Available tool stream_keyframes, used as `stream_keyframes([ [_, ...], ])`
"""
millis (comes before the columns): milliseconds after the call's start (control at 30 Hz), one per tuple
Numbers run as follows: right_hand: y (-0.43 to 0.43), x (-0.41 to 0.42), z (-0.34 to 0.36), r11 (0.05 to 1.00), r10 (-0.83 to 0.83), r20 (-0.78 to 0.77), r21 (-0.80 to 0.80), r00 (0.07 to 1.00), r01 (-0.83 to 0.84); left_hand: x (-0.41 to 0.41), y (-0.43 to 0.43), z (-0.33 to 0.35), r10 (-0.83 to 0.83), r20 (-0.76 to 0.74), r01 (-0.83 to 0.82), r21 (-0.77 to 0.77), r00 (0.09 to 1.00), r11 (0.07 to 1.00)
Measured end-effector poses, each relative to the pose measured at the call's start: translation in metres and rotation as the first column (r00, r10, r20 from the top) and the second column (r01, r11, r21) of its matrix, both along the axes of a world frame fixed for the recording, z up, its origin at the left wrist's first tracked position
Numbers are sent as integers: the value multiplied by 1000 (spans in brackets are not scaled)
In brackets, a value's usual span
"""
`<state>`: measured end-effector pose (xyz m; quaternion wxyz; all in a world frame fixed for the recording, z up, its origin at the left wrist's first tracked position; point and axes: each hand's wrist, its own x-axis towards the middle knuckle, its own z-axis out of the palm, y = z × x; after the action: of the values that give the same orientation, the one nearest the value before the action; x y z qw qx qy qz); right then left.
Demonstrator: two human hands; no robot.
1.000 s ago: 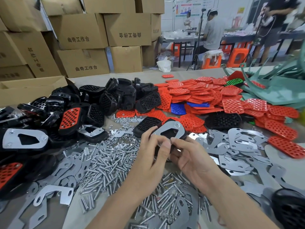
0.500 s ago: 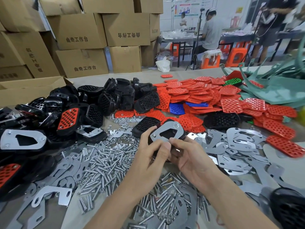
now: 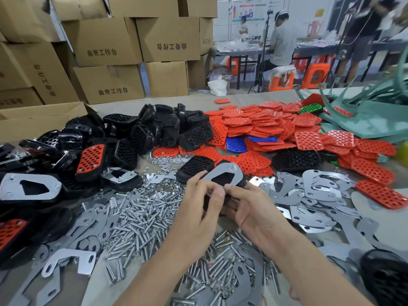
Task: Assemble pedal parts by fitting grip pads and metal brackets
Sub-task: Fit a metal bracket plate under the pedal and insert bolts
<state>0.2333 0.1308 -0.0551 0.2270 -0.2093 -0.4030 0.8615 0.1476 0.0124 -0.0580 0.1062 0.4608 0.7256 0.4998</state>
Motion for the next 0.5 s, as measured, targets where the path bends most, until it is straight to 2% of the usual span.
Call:
stream_keyframes([
  [67, -1, 0, -1, 1000, -10, 14, 5, 1000, 10, 0, 2, 1, -16, -13, 16, -14, 1000, 1000],
  [233, 0, -1, 1, 999, -3, -52, -41, 999, 1, -3, 0, 0, -41, 128, 32, 68, 991, 997],
  [367, 0, 1, 0, 1000, 15, -48, -27, 999, -16, -2, 2, 2, -7, 31, 6, 21, 1000, 1000],
  [500, 0, 0, 1, 1000, -2, -37, -30, 999, 1, -3, 0, 2, -51, 137, 43, 59, 989, 997],
])
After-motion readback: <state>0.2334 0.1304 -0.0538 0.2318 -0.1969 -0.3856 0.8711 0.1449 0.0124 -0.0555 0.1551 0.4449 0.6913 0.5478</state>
